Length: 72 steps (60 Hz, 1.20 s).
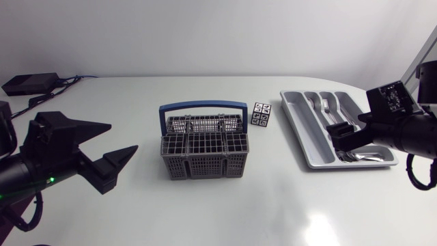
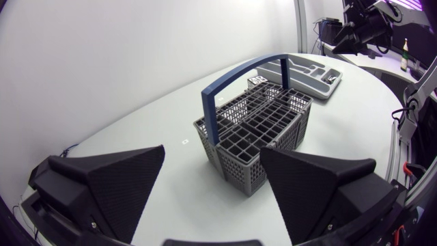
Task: Transfer all utensils from the basket to the drawer tray.
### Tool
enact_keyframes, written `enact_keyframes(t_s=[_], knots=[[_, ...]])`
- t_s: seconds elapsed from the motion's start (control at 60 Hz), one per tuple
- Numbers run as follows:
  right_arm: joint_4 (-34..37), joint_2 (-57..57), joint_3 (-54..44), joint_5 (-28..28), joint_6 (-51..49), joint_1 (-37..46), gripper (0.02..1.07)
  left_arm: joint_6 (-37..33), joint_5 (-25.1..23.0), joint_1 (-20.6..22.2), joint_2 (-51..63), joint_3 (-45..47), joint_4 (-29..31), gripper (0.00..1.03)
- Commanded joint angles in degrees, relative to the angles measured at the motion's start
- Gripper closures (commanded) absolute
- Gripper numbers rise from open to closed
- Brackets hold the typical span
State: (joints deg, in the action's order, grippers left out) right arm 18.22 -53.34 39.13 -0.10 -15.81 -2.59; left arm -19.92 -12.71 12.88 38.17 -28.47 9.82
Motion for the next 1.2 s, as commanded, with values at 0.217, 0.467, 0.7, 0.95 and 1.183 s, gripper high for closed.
enact_keyframes(t_s=[0.217, 0.467, 0.7, 0.95, 1.183], knots=[[-0.1, 13.1, -7.5, 4.8, 1.0, -1.6, 0.07, 0.8, 4.6, -2.8, -13.2, 6.9, -0.9, 0.06], [-1.8, 24.9, -15.0, 10.0, 0.9, -2.6, 0.07, 7.1, 7.2, -6.1, -21.4, 14.0, -3.8, 0.05], [-6.4, 32.9, -21.8, 7.2, 5.1, -1.1, 0.07, 13.3, 9.9, -9.4, -29.5, 21.0, -6.7, 0.07], [-11.1, 41.1, -28.7, 4.4, 9.4, 0.4, 0.07, 19.5, 12.5, -12.7, -37.7, 28.0, -9.6, 0.07], [-15.2, 48.1, -34.7, 1.9, 13.1, 1.6, 0.07, 19.9, 12.7, -12.9, -38.2, 28.5, -9.8, 0.07]])
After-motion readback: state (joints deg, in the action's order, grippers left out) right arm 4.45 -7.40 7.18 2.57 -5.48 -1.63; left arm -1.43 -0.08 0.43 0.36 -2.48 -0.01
